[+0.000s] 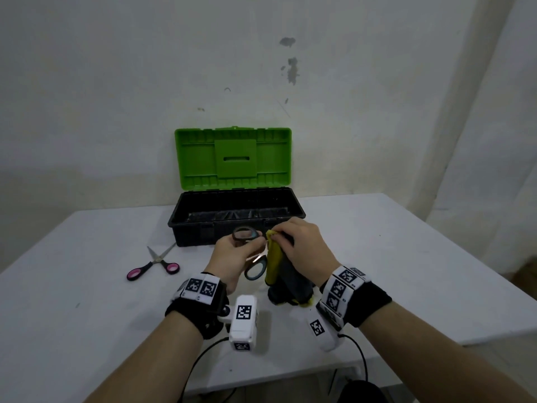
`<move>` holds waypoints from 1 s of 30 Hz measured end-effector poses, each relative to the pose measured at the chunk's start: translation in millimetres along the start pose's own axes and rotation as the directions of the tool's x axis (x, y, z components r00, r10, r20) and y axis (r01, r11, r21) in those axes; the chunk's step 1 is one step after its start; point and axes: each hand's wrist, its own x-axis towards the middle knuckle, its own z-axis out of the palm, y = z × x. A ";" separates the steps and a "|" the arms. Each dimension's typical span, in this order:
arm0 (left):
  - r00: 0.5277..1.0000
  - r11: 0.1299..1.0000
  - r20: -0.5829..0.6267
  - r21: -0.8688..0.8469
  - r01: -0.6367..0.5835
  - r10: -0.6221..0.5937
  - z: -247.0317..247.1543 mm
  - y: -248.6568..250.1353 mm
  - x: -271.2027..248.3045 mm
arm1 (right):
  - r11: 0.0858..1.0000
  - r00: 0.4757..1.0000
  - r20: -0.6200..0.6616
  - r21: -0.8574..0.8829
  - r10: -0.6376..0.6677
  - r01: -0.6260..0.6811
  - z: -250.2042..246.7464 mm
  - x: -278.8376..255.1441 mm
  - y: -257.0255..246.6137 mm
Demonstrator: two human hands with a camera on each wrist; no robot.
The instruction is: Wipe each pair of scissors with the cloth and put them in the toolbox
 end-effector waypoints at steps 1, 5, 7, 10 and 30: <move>1.000 0.999 0.004 -0.032 0.022 -0.021 0.8 -1.1 -0.7 | 1.000 1.000 0.004 0.001 -0.003 0.003 0.0 0.1 -1.0; 0.997 0.996 -0.020 -0.034 0.079 -0.080 0.3 0.6 -1.2 | 1.000 0.999 -0.031 0.016 0.007 -0.007 -6.6 -1.4 2.1; 0.996 0.998 -0.071 -0.034 0.047 -0.049 -1.6 1.4 -0.2 | 0.999 0.999 -0.043 0.018 0.028 -0.027 -12.9 -2.6 5.7; 0.993 0.999 -0.119 -0.045 -0.029 0.024 -3.3 -1.2 2.2 | 1.000 1.000 -0.002 0.006 0.005 -0.005 -16.2 -3.4 6.1; 0.996 0.996 -0.054 0.058 -0.068 0.071 8.4 4.8 -0.7 | 0.991 0.990 0.084 -0.069 -0.112 0.118 -7.8 5.2 -8.4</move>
